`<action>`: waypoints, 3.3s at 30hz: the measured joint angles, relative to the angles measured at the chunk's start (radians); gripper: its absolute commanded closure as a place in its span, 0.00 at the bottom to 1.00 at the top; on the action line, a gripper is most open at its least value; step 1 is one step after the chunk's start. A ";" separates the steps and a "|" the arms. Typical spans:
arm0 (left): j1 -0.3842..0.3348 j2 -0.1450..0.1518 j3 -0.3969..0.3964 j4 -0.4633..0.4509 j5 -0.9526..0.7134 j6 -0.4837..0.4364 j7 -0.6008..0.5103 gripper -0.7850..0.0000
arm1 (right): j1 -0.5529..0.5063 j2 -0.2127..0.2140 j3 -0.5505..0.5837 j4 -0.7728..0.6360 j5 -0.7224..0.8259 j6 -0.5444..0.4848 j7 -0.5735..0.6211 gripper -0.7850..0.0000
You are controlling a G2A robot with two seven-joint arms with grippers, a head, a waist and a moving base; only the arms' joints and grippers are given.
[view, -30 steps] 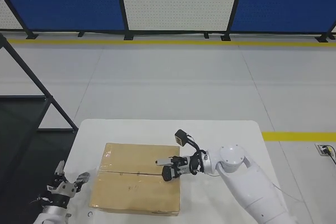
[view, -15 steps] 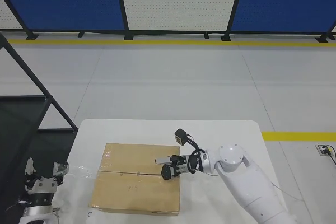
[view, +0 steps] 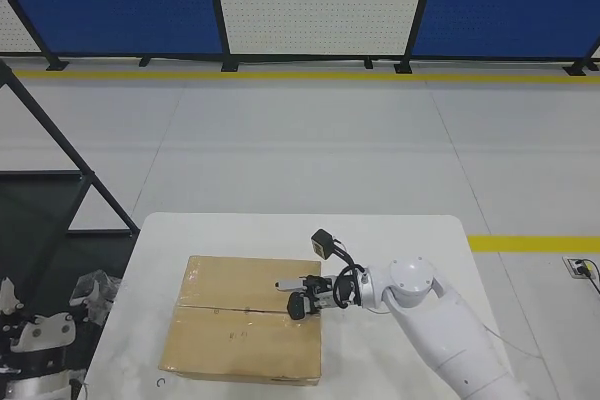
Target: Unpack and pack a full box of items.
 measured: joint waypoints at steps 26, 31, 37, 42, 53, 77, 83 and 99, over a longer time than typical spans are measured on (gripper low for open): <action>-0.019 -0.023 -0.046 -0.005 0.024 0.092 0.036 0.00 | -0.011 0.003 0.001 0.010 0.013 -0.020 0.011 0.00; 0.021 -0.031 -0.022 0.095 0.012 0.139 0.019 0.00 | -0.011 0.002 0.001 0.019 0.017 -0.023 0.011 0.00; 0.048 -0.035 -0.049 0.212 0.102 0.067 0.046 0.00 | -0.006 0.001 -0.003 0.035 0.023 -0.019 0.017 0.00; 0.026 -0.037 -0.085 0.269 0.140 0.018 0.075 0.00 | 0.008 -0.004 -0.012 0.051 0.027 -0.015 0.026 0.00; 0.083 -0.053 -0.034 0.204 0.158 0.043 -0.013 0.00 | 0.031 -0.015 -0.030 0.085 0.038 -0.024 0.031 0.00; -0.151 -0.071 0.147 0.362 0.154 0.302 -0.040 0.00 | 0.042 -0.019 -0.031 0.096 0.035 -0.018 0.030 0.00; -0.187 -0.077 0.142 0.366 0.115 0.292 -0.009 0.00 | 0.041 -0.020 -0.032 0.098 0.036 -0.017 0.030 0.00; -0.199 -0.086 0.060 0.294 0.019 0.194 0.013 0.00 | 0.047 -0.025 -0.033 0.120 0.046 -0.030 0.036 0.00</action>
